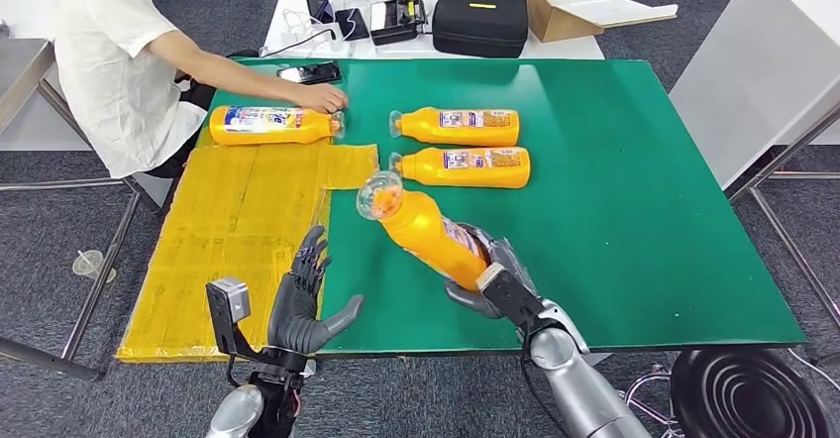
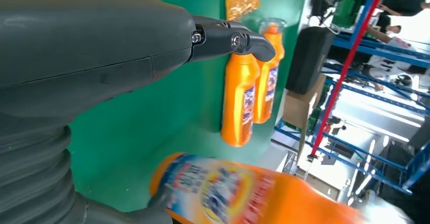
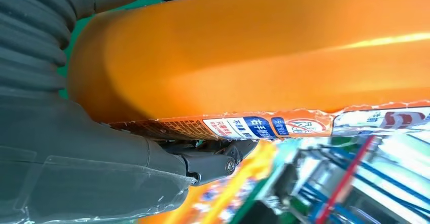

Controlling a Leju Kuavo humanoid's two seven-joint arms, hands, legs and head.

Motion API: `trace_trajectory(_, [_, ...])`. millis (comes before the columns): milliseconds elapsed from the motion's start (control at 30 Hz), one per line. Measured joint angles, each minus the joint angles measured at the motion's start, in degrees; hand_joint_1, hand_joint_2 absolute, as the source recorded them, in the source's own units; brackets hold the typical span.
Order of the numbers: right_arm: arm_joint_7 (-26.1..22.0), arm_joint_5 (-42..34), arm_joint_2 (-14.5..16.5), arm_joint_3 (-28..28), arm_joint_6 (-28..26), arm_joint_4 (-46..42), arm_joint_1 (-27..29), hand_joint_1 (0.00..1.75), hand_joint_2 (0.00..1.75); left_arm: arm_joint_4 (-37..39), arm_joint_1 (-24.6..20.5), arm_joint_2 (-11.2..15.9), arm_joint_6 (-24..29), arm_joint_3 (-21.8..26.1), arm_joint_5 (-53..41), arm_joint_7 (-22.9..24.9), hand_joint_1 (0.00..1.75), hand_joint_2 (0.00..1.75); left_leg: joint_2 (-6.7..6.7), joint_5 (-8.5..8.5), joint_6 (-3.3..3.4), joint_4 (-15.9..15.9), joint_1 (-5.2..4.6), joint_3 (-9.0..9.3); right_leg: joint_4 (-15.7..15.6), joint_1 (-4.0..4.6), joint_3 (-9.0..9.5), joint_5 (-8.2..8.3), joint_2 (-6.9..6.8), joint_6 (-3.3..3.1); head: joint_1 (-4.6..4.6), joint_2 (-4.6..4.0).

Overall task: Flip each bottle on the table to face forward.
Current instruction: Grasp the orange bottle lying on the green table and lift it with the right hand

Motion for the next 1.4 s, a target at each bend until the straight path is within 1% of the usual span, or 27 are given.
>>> trace_trajectory(133, [0.18,-0.90,1.44,1.73,-0.66,-1.30,0.02,1.75,1.75,0.62,-0.06,0.00,0.02,-0.03,0.53,0.25,0.00,1.75,-0.01,0.00,0.00,0.00,0.00,-0.11,0.00,0.00,-0.12,0.00,-0.01,0.00,-0.02,0.00])
trace_trajectory(300, [0.17,-1.29,1.90,2.63,-1.11,-1.82,0.05,1.75,1.75,1.16,-0.17,0.00,0.03,-0.05,0.68,0.28,0.00,1.75,0.01,0.00,0.00,0.00,0.00,-0.19,0.00,0.00,-0.18,0.00,0.00,0.00,-0.02,0.00])
trace_trajectory(500, [0.10,-1.68,2.87,4.23,-0.14,-1.19,-0.47,1.75,1.75,1.53,-0.97,-0.05,-0.05,-0.58,0.77,-0.01,0.00,1.75,0.00,0.00,0.00,-0.01,0.01,-0.23,0.00,0.01,-0.21,0.00,-0.01,0.00,-0.01,0.00])
trace_trajectory(800, [1.92,-1.01,5.54,9.84,1.25,5.33,-4.90,1.75,1.75,1.57,-2.74,-0.38,-1.43,-1.90,1.44,-0.37,0.00,1.75,-0.04,0.01,0.00,0.00,0.02,-0.28,0.01,0.01,-0.24,0.00,-0.03,0.00,-0.01,0.00])
trace_trajectory(933, [2.67,0.18,6.69,12.69,1.75,9.65,-7.36,1.75,1.75,1.56,-3.82,-0.62,-1.76,-2.23,1.66,-0.73,0.00,1.75,-0.03,0.01,0.00,0.00,0.01,-0.31,0.02,0.01,-0.26,0.00,-0.03,0.00,0.00,0.00])
trace_trajectory(1133, [2.74,2.44,8.18,16.81,0.88,13.84,-9.77,1.75,1.75,1.53,-4.72,-1.07,-2.38,-2.22,3.33,-1.11,0.00,1.75,-0.04,0.01,0.00,0.00,0.02,-0.31,0.02,0.01,-0.28,0.00,-0.03,0.00,-0.02,0.00])
trace_trajectory(1400, [2.96,2.82,9.07,19.40,0.34,17.15,-12.14,1.75,1.75,1.53,-4.96,-1.20,-2.83,-2.10,4.11,-1.42,0.00,1.75,-0.04,0.01,0.00,0.00,0.01,-0.31,0.02,0.01,-0.29,0.00,-0.03,0.00,0.00,0.00])
